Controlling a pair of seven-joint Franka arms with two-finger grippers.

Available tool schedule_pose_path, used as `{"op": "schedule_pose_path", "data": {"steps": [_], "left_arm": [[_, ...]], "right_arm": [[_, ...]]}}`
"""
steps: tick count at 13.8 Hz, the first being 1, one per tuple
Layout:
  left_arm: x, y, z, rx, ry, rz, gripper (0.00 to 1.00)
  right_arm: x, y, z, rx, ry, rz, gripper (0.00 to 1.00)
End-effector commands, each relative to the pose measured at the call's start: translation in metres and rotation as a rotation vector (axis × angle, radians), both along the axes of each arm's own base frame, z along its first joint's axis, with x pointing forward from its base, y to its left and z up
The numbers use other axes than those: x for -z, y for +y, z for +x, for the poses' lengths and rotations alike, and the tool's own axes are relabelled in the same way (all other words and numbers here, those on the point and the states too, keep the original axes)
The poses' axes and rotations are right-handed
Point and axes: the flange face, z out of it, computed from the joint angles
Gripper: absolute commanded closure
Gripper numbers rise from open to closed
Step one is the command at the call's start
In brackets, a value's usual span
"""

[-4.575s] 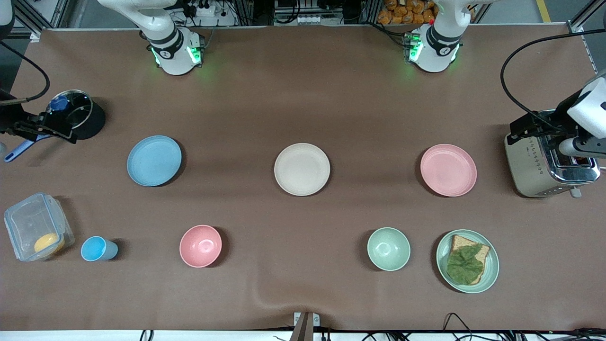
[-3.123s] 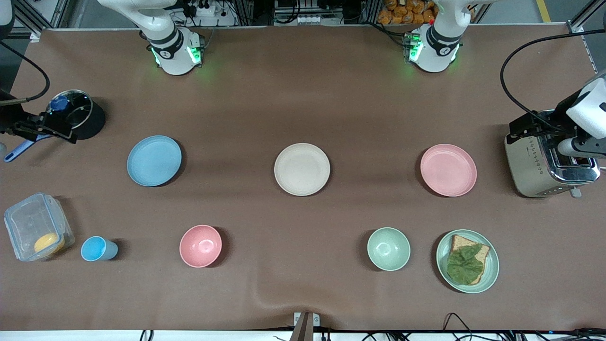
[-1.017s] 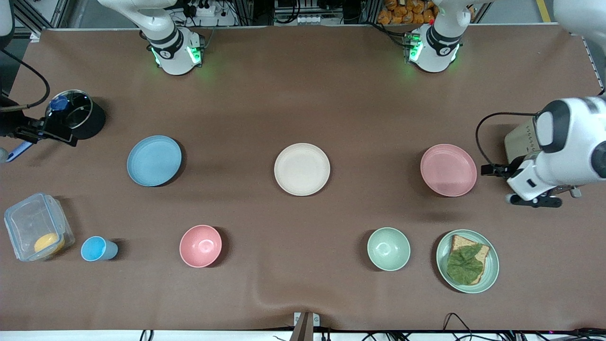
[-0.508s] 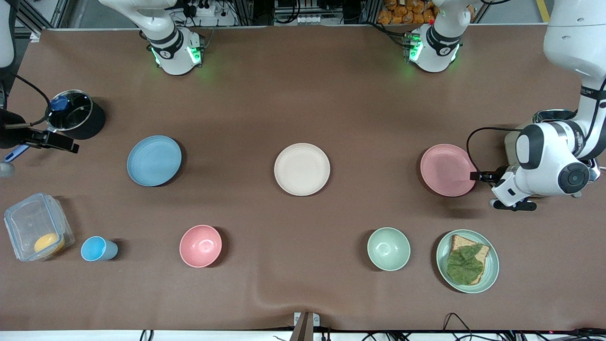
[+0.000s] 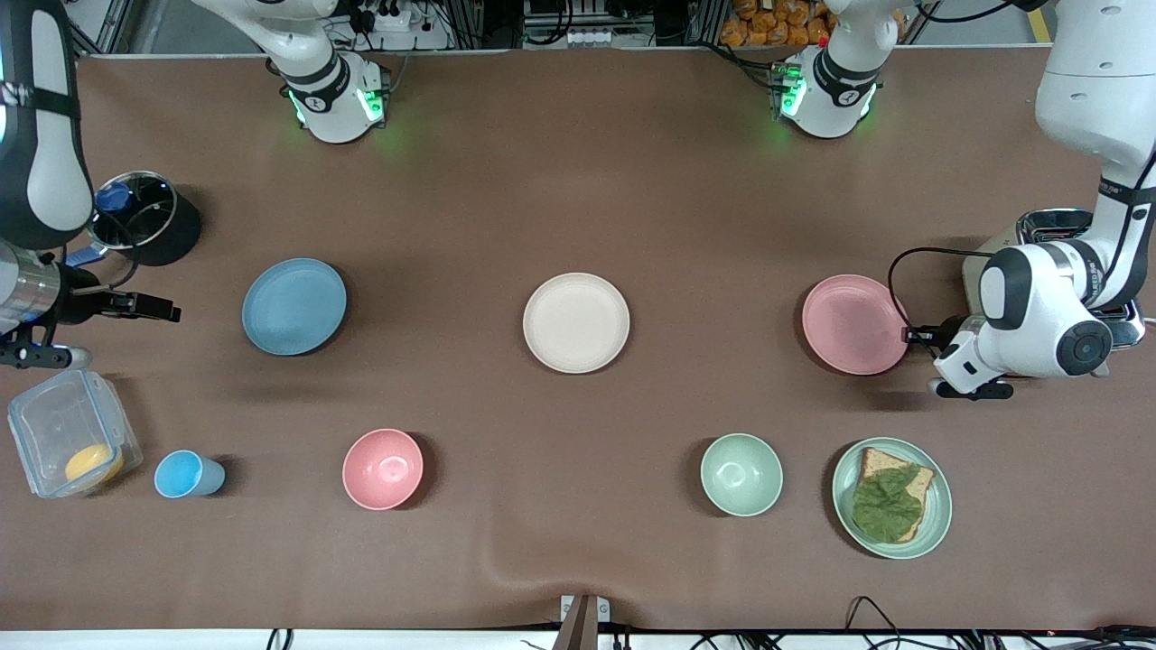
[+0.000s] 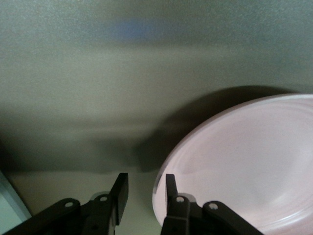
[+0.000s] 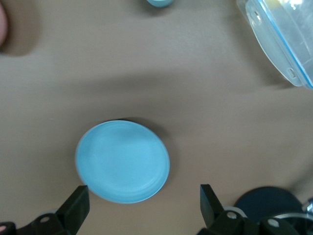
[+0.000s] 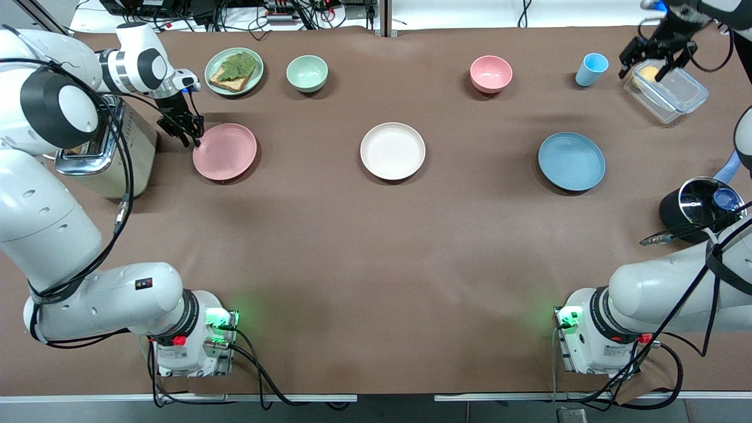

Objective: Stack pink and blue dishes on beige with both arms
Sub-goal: 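Grip the pink plate with the left gripper while the right gripper reaches the blue plate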

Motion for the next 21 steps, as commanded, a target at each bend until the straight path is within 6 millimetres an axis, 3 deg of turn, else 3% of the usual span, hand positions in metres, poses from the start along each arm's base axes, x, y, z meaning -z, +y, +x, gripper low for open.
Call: {"op": "schedule_pose_path", "data": {"steps": [1,4,5,6,7,10,11,15,17,19,21], "left_arm": [[0.002,0.000,-0.001,-0.014,-0.002,-0.027,0.62],[0.009,0.002,-0.002,-0.007,0.005,-0.051,0.69],[0.009,0.001,-0.003,-0.011,0.006,-0.058,0.76],[0.008,0.002,-0.002,-0.003,0.002,-0.061,0.93],[0.008,0.004,-0.002,-0.001,0.001,-0.067,1.00],[-0.004,-0.001,0.000,-0.022,0.013,-0.099,1.00],[-0.026,-0.015,0.007,-0.003,0.017,-0.111,1.00],[-0.125,-0.097,0.042,0.060,-0.038,-0.158,1.00],[-0.159,-0.152,0.050,0.100,-0.058,-0.188,1.00],[-0.173,-0.207,0.046,0.104,-0.062,-0.207,1.00],[-0.174,-0.277,0.037,0.156,-0.060,-0.241,1.00]], "right_arm": [[0.056,-0.031,-0.028,-0.033,-0.018,0.089,0.00],[0.119,-0.043,-0.059,-0.085,-0.001,0.157,0.00],[0.140,-0.045,-0.068,-0.102,0.010,0.173,0.00],[0.160,-0.046,-0.075,-0.096,0.023,0.194,0.00],[0.175,-0.043,-0.077,-0.113,0.040,0.209,0.00],[0.198,-0.040,-0.080,-0.151,0.071,0.229,0.00],[0.207,-0.039,-0.082,-0.159,0.084,0.237,0.00],[0.228,-0.034,-0.085,-0.163,0.116,0.251,0.00],[0.234,-0.028,-0.083,-0.165,0.121,0.264,0.00],[0.239,-0.019,-0.083,-0.164,0.127,0.278,0.15],[0.240,-0.011,-0.080,-0.171,0.131,0.287,0.51]]}}
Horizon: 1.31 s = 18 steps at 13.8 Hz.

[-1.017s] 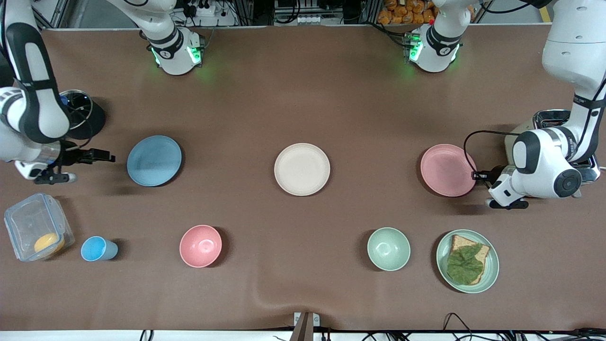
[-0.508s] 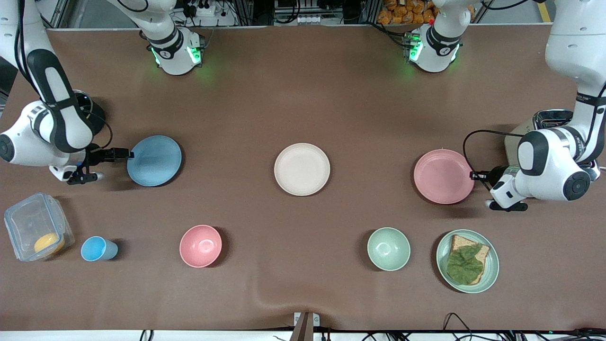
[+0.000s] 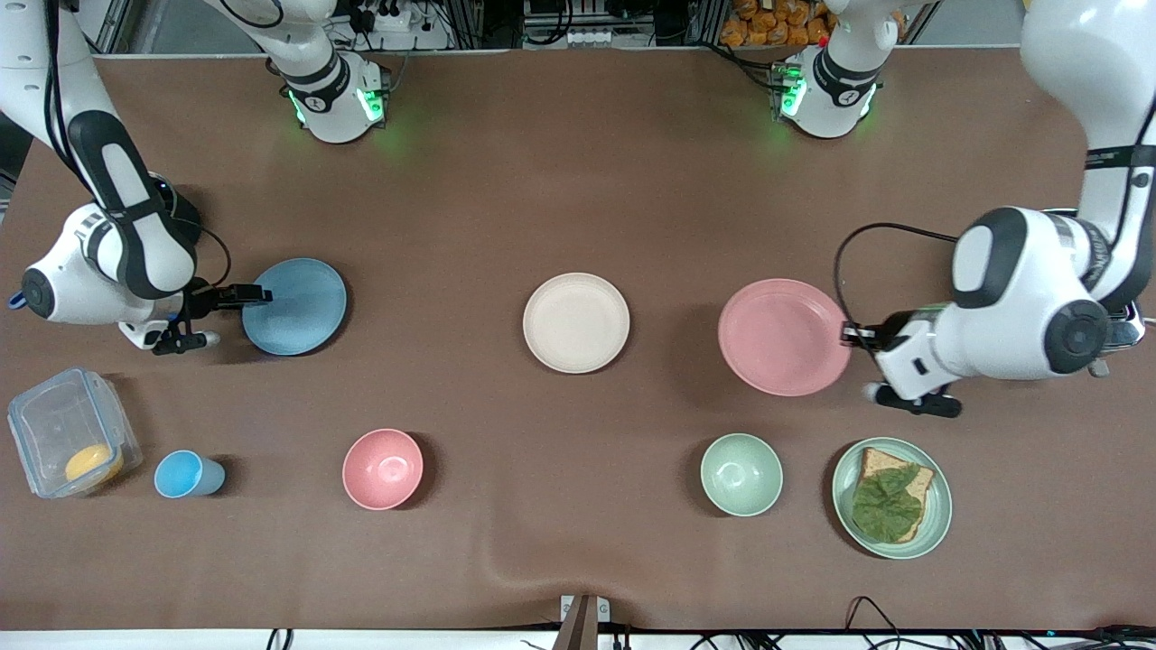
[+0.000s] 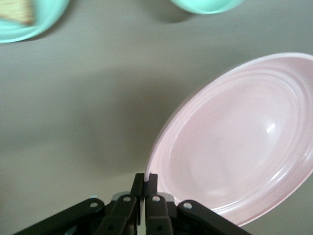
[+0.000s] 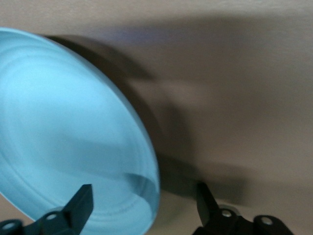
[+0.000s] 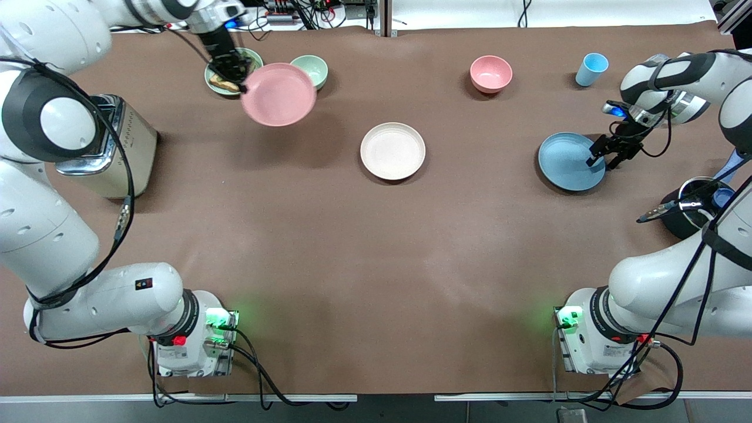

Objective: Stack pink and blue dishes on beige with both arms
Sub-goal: 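Carry the pink plate onto the beige plate while the right gripper grips the blue plate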

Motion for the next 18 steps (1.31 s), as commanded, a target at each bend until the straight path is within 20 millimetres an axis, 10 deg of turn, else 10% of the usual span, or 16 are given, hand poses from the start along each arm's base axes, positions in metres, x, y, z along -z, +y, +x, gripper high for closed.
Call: {"op": "schedule_pose_path", "data": {"steps": [1,3,9,18], "left_arm": [[0.006,-0.080,-0.006,0.017,0.022,-0.037,1.00],[0.014,-0.140,-0.013,-0.016,0.003,-0.041,1.00],[0.106,-0.267,-0.059,0.024,-0.002,-0.096,1.00],[0.134,-0.270,-0.058,0.023,-0.019,-0.090,1.00]], "right_arm": [[0.003,0.009,0.003,-0.001,-0.006,0.034,0.74],[0.001,0.007,0.006,0.002,-0.004,0.037,1.00],[-0.030,0.005,0.031,-0.020,0.029,0.080,1.00],[-0.090,0.017,0.071,-0.011,0.074,0.095,1.00]]}}
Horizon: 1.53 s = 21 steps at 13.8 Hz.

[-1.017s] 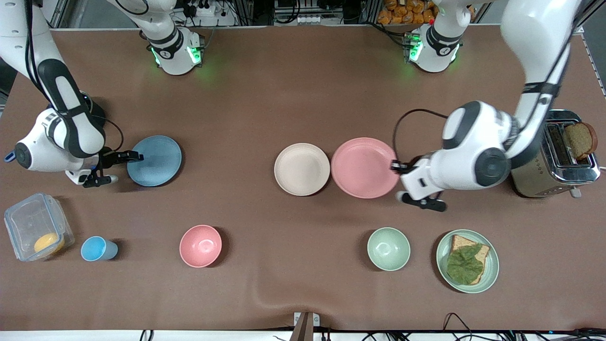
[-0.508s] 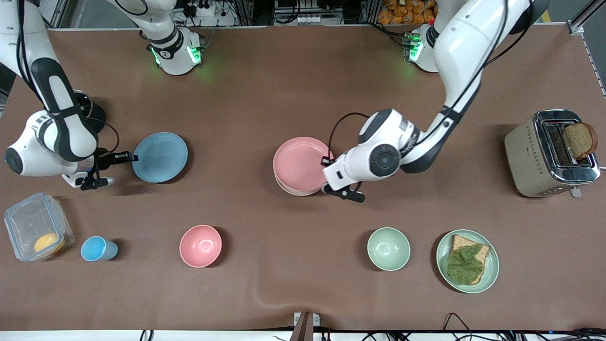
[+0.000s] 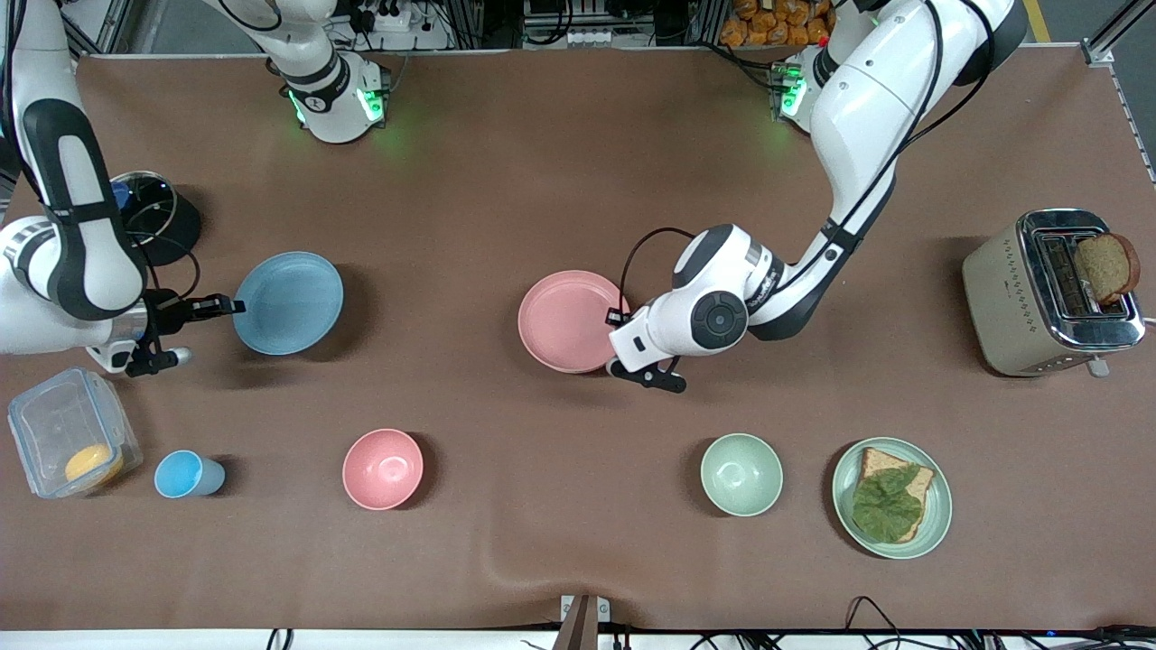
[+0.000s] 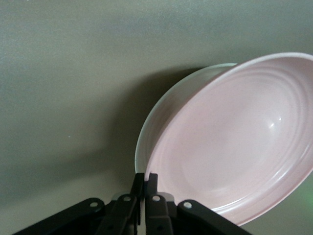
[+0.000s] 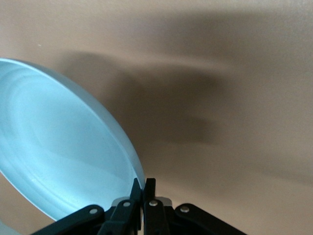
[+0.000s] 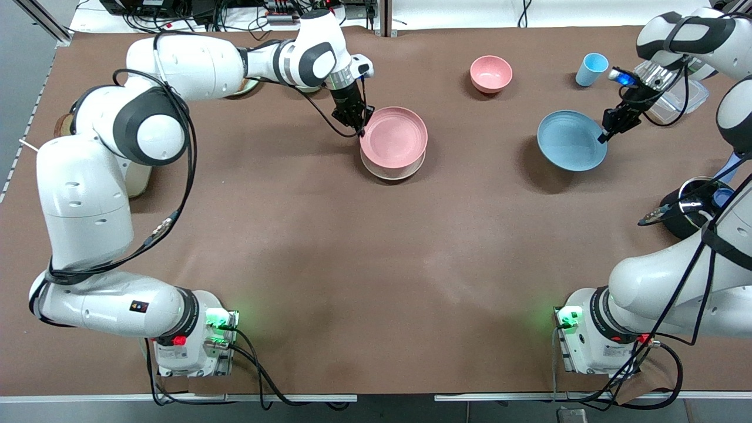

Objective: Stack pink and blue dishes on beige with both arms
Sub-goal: 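Carry the pink plate onto the beige plate while the right gripper grips the blue plate, then release the pink plate with the left gripper while the right gripper carries the blue plate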

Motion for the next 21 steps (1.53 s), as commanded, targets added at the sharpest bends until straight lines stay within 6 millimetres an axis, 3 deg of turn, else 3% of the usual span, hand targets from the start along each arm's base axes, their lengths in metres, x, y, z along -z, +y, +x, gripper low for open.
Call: {"op": "schedule_pose_path", "data": {"steps": [1,2,3,4,6,8,11,15,18,21], "left_arm": [[0.005,-0.008,0.003,-0.005,-0.027,-0.021,0.93],[0.003,-0.012,0.004,-0.005,-0.055,-0.036,0.10],[0.002,-0.016,0.004,0.010,-0.083,-0.042,0.00],[-0.001,-0.018,0.003,0.024,-0.100,-0.034,0.00],[-0.016,-0.004,0.014,0.048,-0.160,0.006,0.00],[-0.049,0.022,0.033,0.041,-0.227,0.037,0.00],[-0.108,0.081,0.057,0.038,-0.292,0.143,0.00],[-0.176,0.190,0.090,-0.117,-0.318,0.191,0.00],[-0.217,0.270,0.093,-0.216,-0.281,0.255,0.00],[-0.271,0.289,0.070,-0.221,-0.274,0.274,0.00]], "right_arm": [[-0.015,0.012,0.015,0.024,0.020,0.001,1.00],[-0.018,0.017,0.017,0.027,0.031,-0.002,1.00],[-0.020,0.022,0.019,0.033,0.039,-0.009,1.00],[-0.021,0.026,0.021,0.038,0.043,-0.014,1.00],[-0.027,0.038,0.026,0.047,0.055,-0.027,1.00],[-0.037,0.060,0.036,0.077,0.069,-0.045,1.00],[-0.048,0.116,0.048,0.136,0.099,-0.034,1.00],[-0.050,0.216,0.059,0.197,0.145,-0.057,1.00],[-0.046,0.301,0.058,0.230,0.159,-0.093,1.00],[-0.035,0.378,0.039,0.203,0.173,-0.127,1.00]]}}
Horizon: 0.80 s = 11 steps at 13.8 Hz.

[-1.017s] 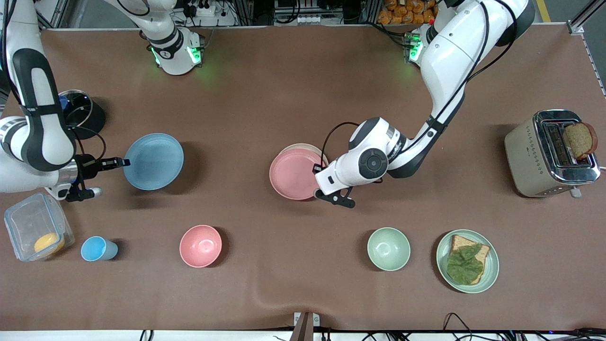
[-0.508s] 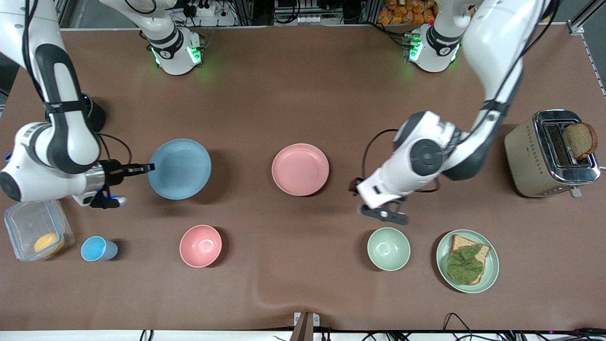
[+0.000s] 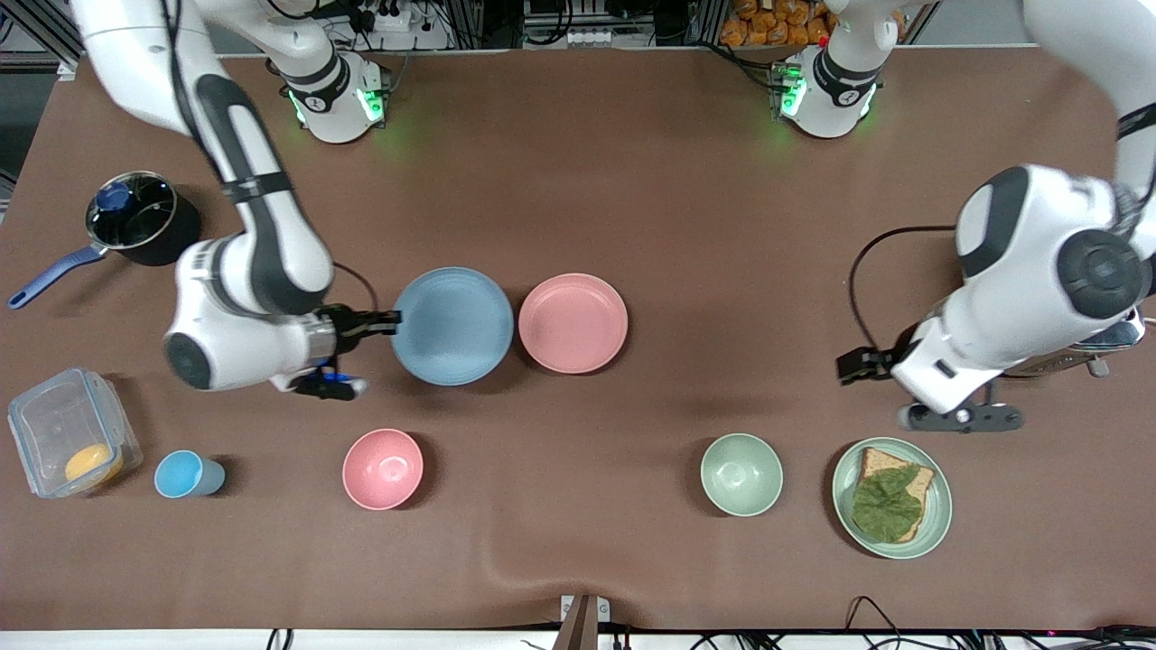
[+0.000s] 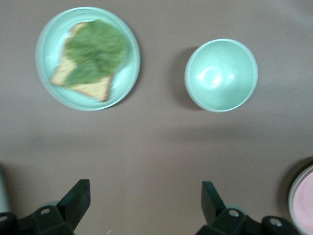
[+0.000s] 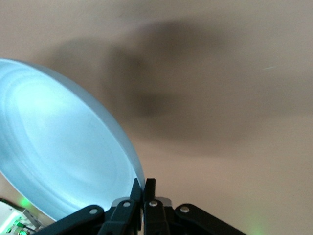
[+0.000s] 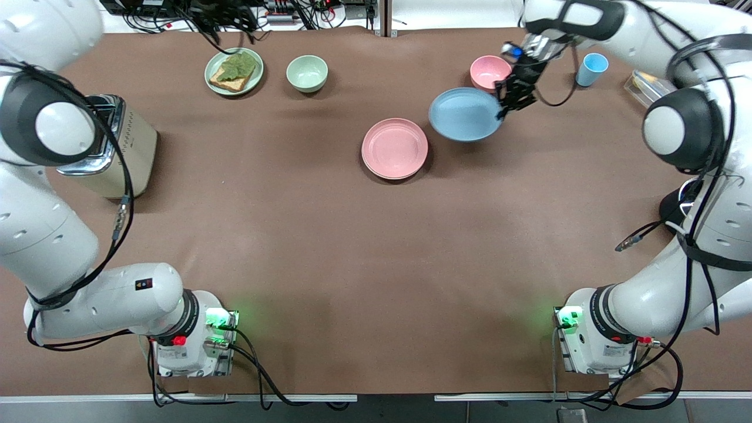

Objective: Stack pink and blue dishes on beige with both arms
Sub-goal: 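Release the pink plate with the left gripper while the right gripper carries the blue plate, then lower the blue plate onto the pink plate and open the right gripper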

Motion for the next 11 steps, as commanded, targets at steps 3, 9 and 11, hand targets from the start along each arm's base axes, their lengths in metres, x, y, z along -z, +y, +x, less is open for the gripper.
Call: {"op": "schedule_pose_path", "data": {"steps": [3,9,11], "left_arm": [[-0.060,0.015,-0.032,0.027,-0.004,-0.009,0.00],[-0.111,0.016,-0.054,0.072,-0.063,0.039,0.00],[-0.112,0.025,-0.053,0.065,-0.064,0.031,0.00]], "right_arm": [[0.007,0.092,-0.025,-0.022,0.031,-0.004,1.00],[0.034,0.151,-0.038,-0.020,0.013,-0.027,1.00],[0.038,0.158,-0.036,-0.027,0.009,-0.025,1.00]]}}
